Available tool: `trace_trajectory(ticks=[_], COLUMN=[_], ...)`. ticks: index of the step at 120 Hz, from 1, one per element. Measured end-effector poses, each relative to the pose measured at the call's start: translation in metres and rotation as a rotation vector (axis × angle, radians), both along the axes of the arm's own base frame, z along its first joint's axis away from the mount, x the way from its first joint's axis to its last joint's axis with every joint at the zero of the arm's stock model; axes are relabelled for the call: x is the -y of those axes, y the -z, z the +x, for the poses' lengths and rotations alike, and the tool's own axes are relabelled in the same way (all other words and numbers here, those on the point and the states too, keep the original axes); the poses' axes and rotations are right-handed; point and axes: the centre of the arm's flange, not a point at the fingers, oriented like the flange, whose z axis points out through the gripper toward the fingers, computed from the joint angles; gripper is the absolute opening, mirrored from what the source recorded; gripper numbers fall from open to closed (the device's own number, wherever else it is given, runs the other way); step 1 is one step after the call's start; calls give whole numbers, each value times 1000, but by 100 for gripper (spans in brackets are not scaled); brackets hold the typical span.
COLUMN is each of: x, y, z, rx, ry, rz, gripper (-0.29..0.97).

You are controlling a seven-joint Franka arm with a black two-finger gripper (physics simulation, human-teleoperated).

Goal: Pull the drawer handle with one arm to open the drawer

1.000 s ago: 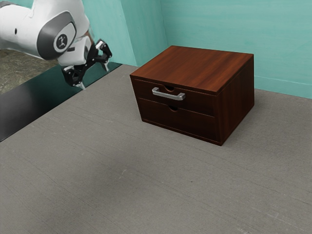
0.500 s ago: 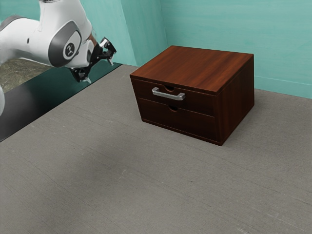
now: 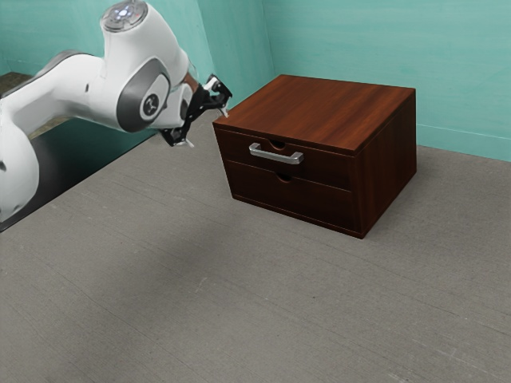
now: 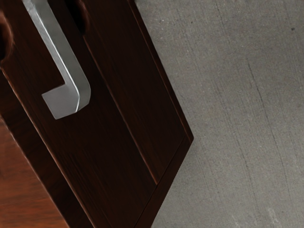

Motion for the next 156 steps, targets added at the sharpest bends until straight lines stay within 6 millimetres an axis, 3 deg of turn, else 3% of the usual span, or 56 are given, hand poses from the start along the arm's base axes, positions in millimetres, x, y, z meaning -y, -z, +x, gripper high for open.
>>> trace_trajectory(ticks=[30,60,82,124,143,150,156], x=[24,24,30,59,77,85,89], y=[14,22,48,52,69,72,73], z=[11,12,23,33,42,44,42], rx=[5,6,-16,2,-9,-12,-16], ry=[27,-31,-66,-89,-111,-117,-122], rz=[-46,-85,-119,-185,-234,-249,-258], gripper=[62,57,56,47,67,60,45])
